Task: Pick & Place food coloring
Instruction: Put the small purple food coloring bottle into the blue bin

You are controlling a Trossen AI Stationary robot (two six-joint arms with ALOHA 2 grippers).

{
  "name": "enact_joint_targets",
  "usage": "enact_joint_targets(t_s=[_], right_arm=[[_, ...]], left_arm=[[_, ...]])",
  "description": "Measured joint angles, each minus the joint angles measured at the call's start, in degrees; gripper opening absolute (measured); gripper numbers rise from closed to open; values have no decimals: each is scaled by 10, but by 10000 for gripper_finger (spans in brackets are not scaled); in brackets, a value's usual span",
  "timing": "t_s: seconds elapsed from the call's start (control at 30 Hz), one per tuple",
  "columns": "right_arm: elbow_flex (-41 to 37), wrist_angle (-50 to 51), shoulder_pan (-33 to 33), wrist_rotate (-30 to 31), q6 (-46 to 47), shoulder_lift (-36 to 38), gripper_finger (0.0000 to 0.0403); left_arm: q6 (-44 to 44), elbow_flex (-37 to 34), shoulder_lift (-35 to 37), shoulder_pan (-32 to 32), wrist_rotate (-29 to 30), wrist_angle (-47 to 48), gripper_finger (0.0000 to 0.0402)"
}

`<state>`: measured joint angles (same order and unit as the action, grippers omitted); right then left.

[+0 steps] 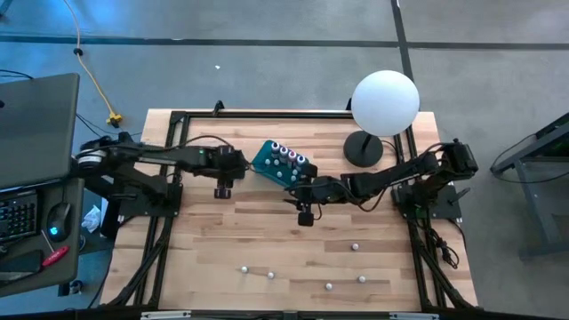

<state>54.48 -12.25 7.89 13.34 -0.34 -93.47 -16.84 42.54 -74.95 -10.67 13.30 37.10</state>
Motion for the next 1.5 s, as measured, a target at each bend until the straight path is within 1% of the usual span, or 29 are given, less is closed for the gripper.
enact_joint_targets(t_s=[0.07,0.13,0.27,0.47,0.63,0.7,0.77,0.97,1.07,1.13,1.23,1.33,1.43,1.5], right_arm=[[0,1,3,-1,5,0,139],[0,3,5,-1,5,0,139],[0,8,5,-1,17,0,139],[0,26,5,2,16,0,139],[0,44,4,4,16,0,139],[0,46,4,4,16,0,139],[0,47,4,4,16,0,139],[0,54,4,4,16,0,139],[0,62,4,4,16,0,139],[0,65,4,4,16,0,139],[0,65,4,4,16,0,139],[0,69,4,4,16,0,139],[0,71,4,4,16,0,139],[0,71,4,4,16,0,139]], left_arm=[[-2,0,-35,-18,20,-6,204],[-10,0,-65,-41,26,-15,216],[-23,1,-112,-84,-17,-44,220],[-41,3,-138,-113,-81,-53,220],[-59,2,-138,-112,-83,-56,218],[-59,2,-138,-111,-86,-57,207],[-59,2,-139,-111,-93,-56,188],[-39,5,-140,-111,-109,-45,94],[-18,27,-141,-110,-113,-11,46],[-11,46,-140,-110,-128,20,26],[-3,79,-133,-109,-146,73,26],[8,120,-132,-98,-143,133,28],[26,173,-131,-77,-134,211,51],[37,207,-131,-61,-116,238,61]])
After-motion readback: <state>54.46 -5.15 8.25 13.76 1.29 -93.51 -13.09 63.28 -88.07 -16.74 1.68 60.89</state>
